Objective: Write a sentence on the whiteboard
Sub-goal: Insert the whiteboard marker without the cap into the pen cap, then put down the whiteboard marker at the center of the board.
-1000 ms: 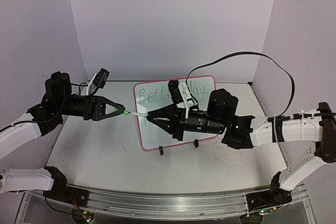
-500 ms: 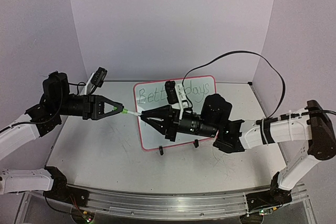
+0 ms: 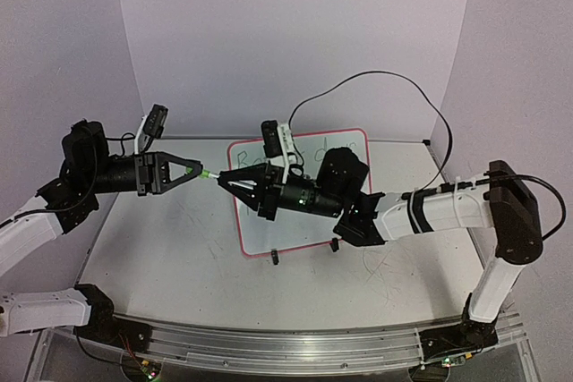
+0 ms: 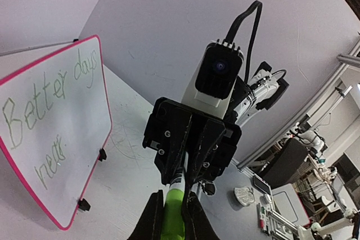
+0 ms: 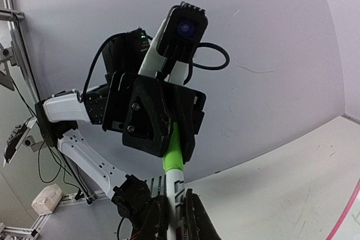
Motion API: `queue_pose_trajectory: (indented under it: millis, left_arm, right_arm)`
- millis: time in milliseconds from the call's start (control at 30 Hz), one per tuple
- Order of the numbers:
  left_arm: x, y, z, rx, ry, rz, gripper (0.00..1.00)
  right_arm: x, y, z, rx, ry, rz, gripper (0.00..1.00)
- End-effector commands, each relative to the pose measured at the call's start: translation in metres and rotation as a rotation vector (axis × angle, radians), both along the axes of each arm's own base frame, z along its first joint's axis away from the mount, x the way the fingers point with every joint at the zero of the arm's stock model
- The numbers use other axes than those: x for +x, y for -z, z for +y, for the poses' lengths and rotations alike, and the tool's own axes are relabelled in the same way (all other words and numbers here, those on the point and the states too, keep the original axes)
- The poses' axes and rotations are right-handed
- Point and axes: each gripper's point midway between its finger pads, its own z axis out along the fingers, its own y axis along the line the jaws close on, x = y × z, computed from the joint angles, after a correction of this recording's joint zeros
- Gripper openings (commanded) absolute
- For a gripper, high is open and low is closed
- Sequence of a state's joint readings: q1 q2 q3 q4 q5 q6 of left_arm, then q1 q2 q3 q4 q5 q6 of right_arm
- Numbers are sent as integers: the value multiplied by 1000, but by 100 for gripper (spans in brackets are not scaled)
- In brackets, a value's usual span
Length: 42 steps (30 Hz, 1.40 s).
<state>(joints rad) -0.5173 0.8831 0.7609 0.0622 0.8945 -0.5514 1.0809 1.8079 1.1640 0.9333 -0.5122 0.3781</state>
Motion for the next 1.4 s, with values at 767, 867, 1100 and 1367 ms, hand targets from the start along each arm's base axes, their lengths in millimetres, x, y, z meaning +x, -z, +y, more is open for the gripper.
queue_pose_trajectory:
  millis: [767,867,1100,1367]
  left_arm:
    - [18,68,9,304,-215,237,0]
    - [17,105,23,406,-290,394,0]
    - [22,203,45,639,-383,735,0]
    - [35,244,42,628,-220,846,0]
  right_arm:
    - [-12,34,-91,-225,167,77,98]
    - [6,42,-129,-324,373,27,98]
    - [32,31,-194,-443,692,-57,98]
    - [29,11,-214,-399,741,-84,98]
